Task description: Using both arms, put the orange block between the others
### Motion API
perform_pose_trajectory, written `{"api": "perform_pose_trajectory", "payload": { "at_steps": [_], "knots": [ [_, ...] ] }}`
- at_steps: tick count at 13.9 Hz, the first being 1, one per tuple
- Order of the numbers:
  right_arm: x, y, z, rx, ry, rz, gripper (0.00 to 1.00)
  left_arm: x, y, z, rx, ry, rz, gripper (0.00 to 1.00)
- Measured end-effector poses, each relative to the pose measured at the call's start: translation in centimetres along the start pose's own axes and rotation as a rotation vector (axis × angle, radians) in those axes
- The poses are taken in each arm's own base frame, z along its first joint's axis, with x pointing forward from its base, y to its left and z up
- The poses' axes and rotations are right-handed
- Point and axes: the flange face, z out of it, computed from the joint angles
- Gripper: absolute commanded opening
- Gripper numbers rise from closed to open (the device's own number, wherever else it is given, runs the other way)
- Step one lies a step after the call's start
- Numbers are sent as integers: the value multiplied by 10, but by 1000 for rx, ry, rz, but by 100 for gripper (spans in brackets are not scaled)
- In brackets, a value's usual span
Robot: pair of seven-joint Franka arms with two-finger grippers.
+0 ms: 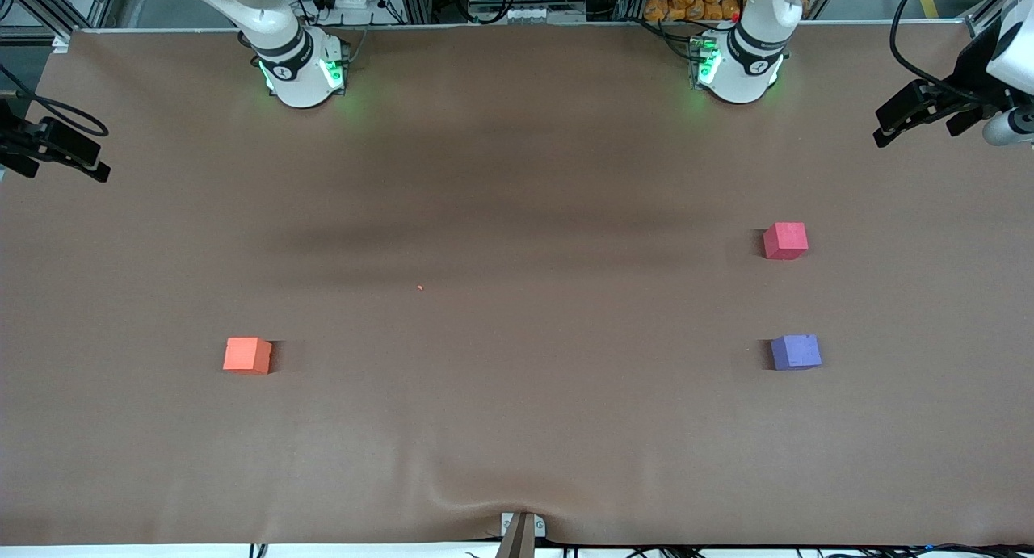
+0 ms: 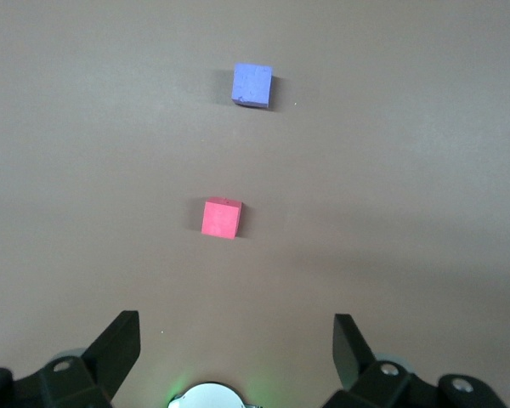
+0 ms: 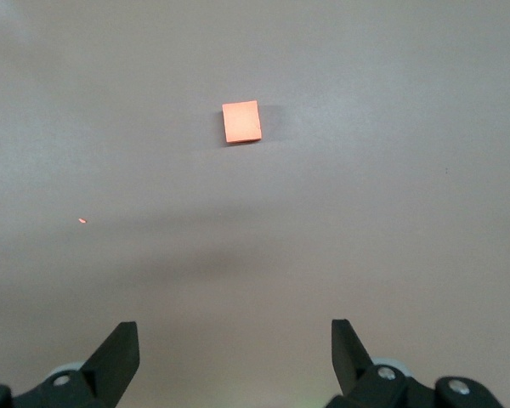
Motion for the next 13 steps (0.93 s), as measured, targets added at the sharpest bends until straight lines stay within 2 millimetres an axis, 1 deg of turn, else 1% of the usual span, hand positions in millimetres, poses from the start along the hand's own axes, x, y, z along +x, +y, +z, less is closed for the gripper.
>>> {"api": "perform_pose_trajectory", "payload": {
  "at_steps": [4,8,11,13],
  "knots": [
    [1,1,1,0,-2,2,100,1,-2,-7,16,20,1,100],
    [1,2,3,0,-11,5,100,1,-2,-8,30,26,15,100],
    [2,2,11,-2,-43,6,100,1,1,-8,30,28,20,100],
    [5,2,22,-4,-81,6,100,2,3,-8,29,32,24,100]
  ]
}}
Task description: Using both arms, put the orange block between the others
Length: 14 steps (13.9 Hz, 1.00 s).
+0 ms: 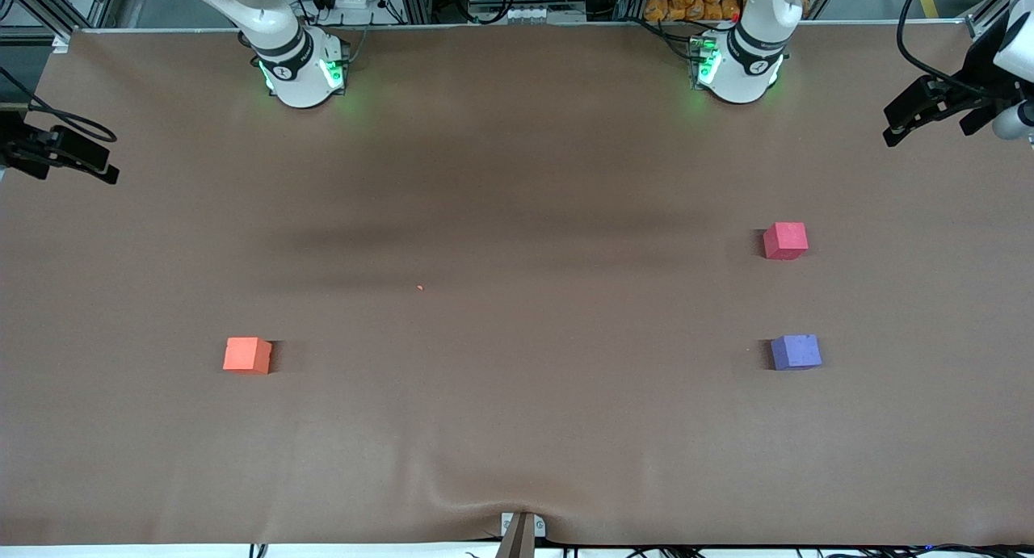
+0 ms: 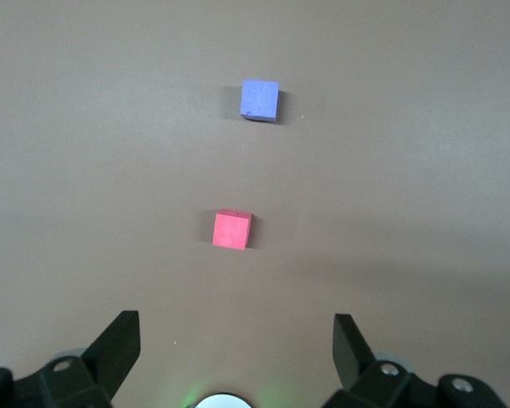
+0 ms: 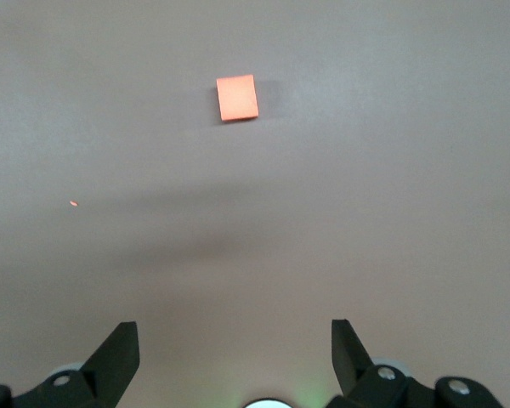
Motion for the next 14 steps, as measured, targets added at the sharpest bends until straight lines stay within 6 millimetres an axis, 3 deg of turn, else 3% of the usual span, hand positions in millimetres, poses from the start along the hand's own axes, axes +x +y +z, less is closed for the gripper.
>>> {"api": "perform_pose_trajectory", "payload": {
  "at_steps": [8,14],
  "knots": [
    [54,1,92,-11,-159,11,100,4,15,6,2,1,26,100],
    [82,16,111,95,-88,60,100,7,17,8,1,5,28,100]
  ]
}}
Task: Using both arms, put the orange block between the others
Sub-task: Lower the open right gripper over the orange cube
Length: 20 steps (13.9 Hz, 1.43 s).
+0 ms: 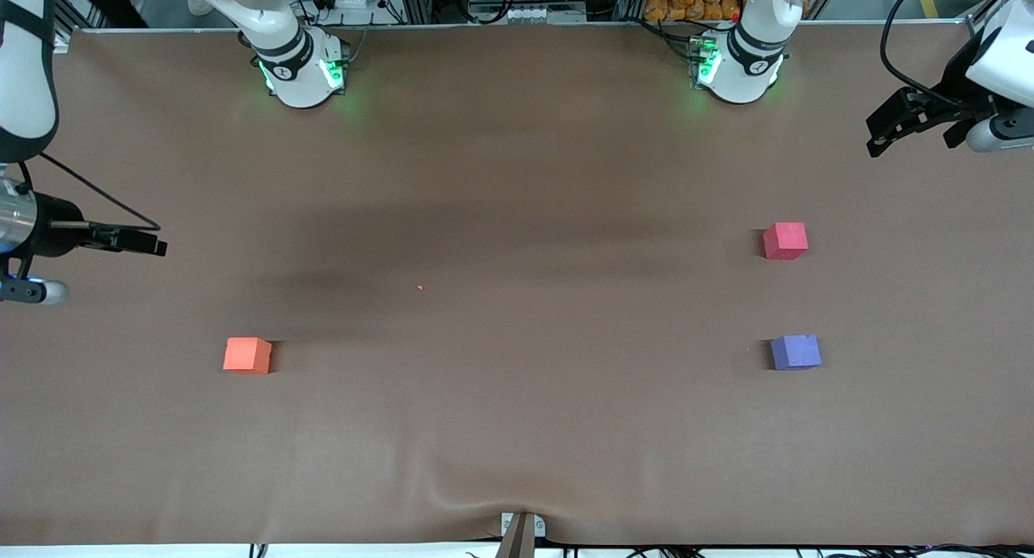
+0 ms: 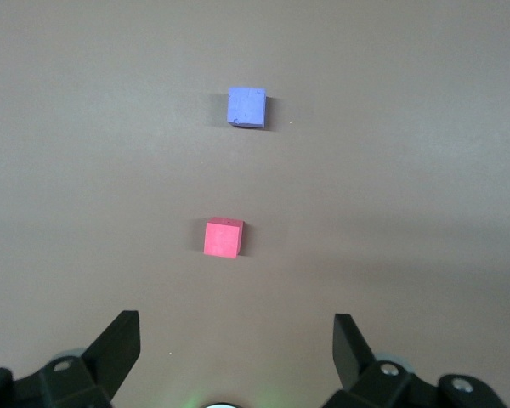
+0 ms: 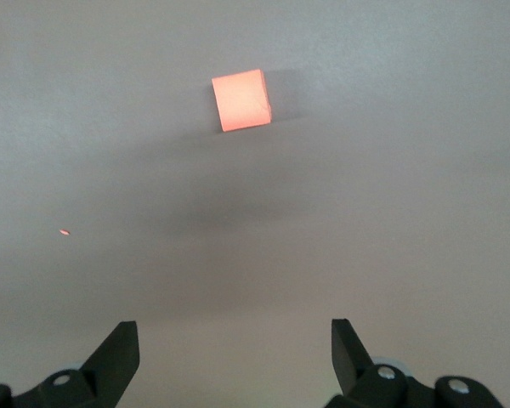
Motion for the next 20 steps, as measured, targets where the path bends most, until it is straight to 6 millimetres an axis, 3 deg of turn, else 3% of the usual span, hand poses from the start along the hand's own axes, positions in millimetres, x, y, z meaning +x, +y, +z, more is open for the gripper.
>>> {"api": "perform_pose_trajectory", "payload": {
  "at_steps": [3,7,9,12,15,20],
  "knots": [
    [8,-8,-8,25,72,-8,100,3,1,5,0,-5,1,100],
    [18,5,-6,32,110,15,100,7,2,9,0,-9,1,100],
    [33,-1,22,28,79,7,100,8,2,9,-1,-5,1,100],
    [57,-35,67,16,76,-39,100,9,2,7,-3,3,1,100],
    [65,-63,102,-4,32,-81,100,10,2,4,-6,20,1,100],
    [93,-64,154,-44,35,-91,100,11,2,1,-9,32,1,100]
  ]
}}
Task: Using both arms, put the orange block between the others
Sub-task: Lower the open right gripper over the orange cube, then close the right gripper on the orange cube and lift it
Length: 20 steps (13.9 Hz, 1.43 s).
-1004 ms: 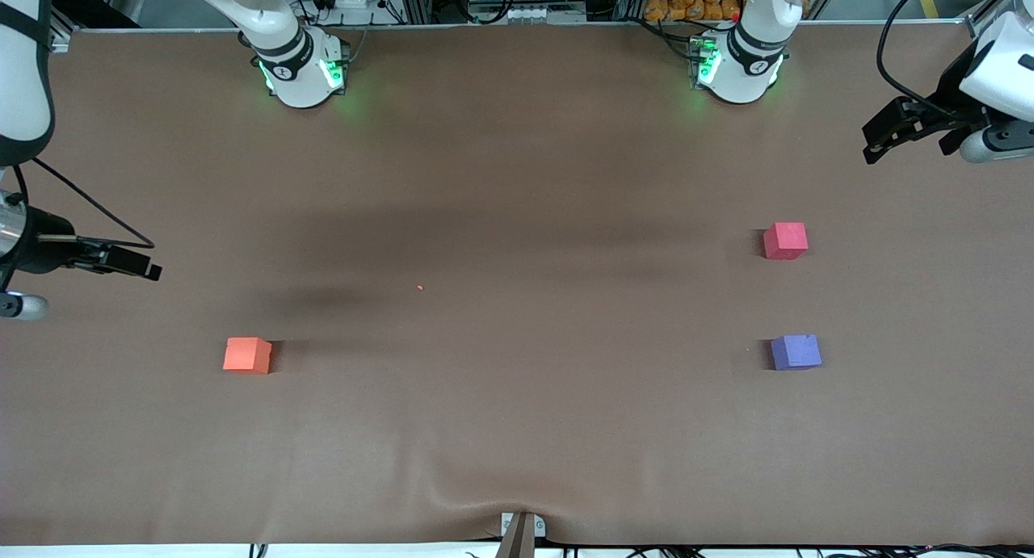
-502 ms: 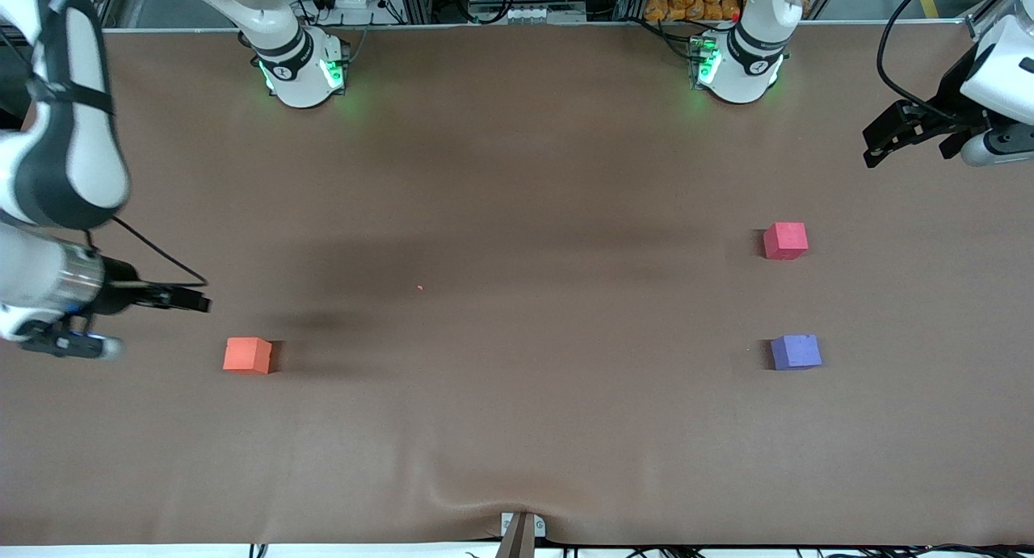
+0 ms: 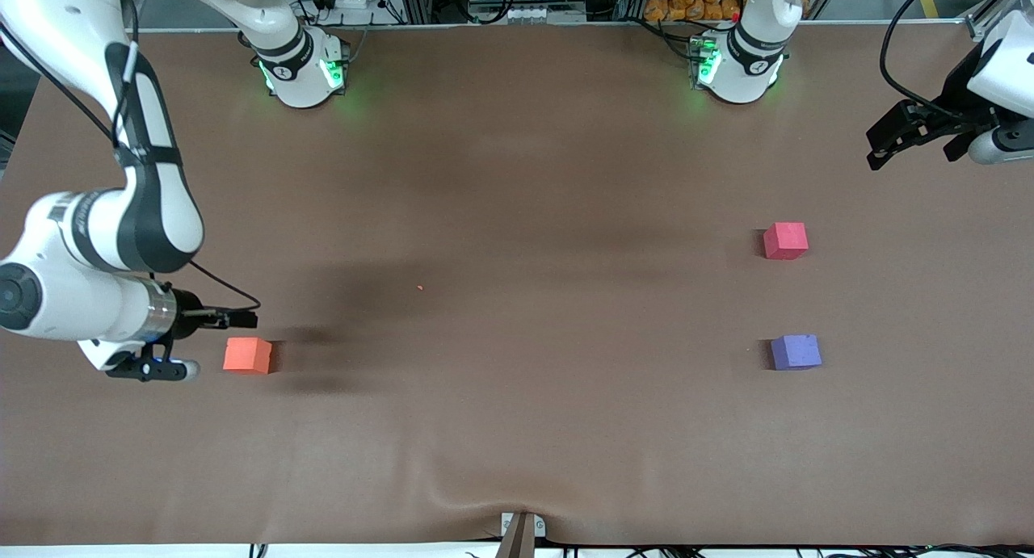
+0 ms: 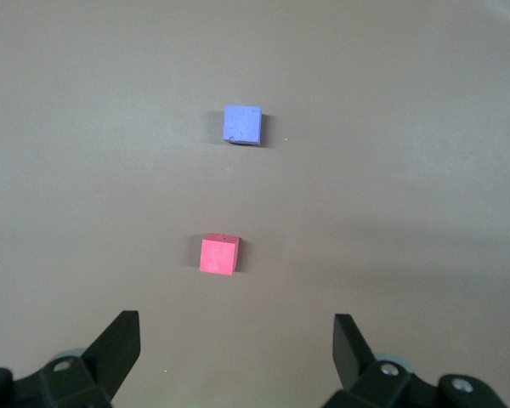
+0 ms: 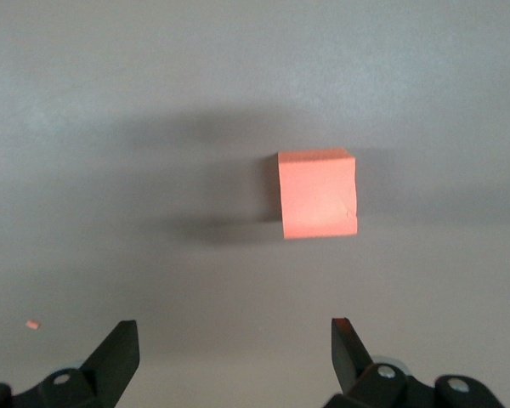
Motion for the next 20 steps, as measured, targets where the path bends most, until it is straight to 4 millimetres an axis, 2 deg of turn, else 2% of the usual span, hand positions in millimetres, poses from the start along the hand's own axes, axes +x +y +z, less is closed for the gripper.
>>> {"api": "perform_pose_trajectory", "payload": {
  "at_steps": [5,10,16,20],
  "knots": [
    [12,7,12,-39,37,-7,100,0,0,-1,0,2,0,100],
    [22,11,49,-94,19,-29,100,0,1,-1,0,2,1,100],
    [36,13,77,-95,74,-31,100,-1,4,-1,-11,-1,4,100],
    [38,16,100,-102,56,-33,100,-1,4,-1,-13,-2,5,100]
  ]
}}
